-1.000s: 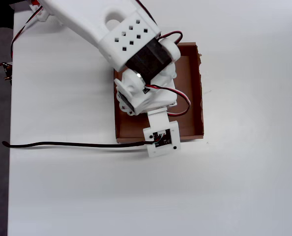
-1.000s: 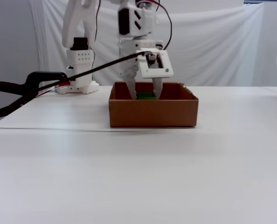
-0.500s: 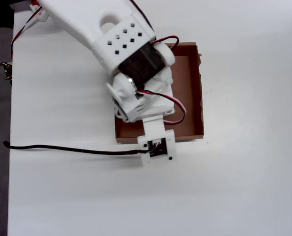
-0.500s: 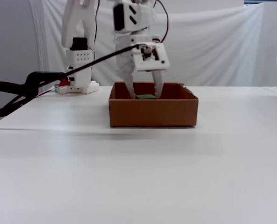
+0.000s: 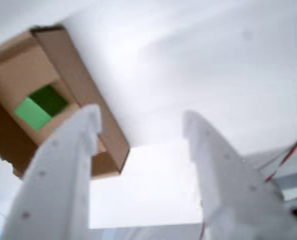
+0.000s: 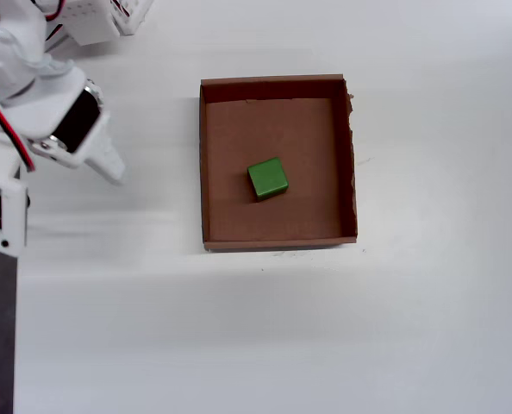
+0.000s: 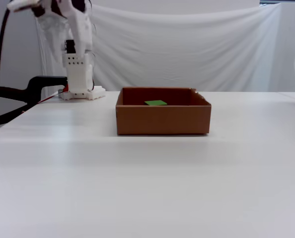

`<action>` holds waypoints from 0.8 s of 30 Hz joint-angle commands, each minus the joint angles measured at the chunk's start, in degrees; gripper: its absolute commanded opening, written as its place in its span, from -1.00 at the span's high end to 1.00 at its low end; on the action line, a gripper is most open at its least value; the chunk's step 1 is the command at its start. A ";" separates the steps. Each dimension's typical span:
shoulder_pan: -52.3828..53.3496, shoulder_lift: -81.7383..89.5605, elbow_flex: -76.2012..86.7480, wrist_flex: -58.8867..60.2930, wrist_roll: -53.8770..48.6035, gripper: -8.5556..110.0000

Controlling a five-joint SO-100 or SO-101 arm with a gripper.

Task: Grasp a green cube and put it in a box.

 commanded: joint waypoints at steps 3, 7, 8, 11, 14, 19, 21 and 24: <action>5.89 15.03 20.74 -8.44 0.35 0.49; 6.94 23.73 35.77 -15.47 1.58 0.49; 6.94 26.37 38.85 -16.08 1.85 0.49; 6.86 35.07 45.44 -15.21 3.25 0.49; 6.86 42.71 50.27 -13.27 4.04 0.49; 7.47 53.53 55.99 -9.40 4.31 0.49; 8.00 55.81 55.99 -7.03 4.31 0.49; 8.35 58.54 55.99 -2.99 4.31 0.49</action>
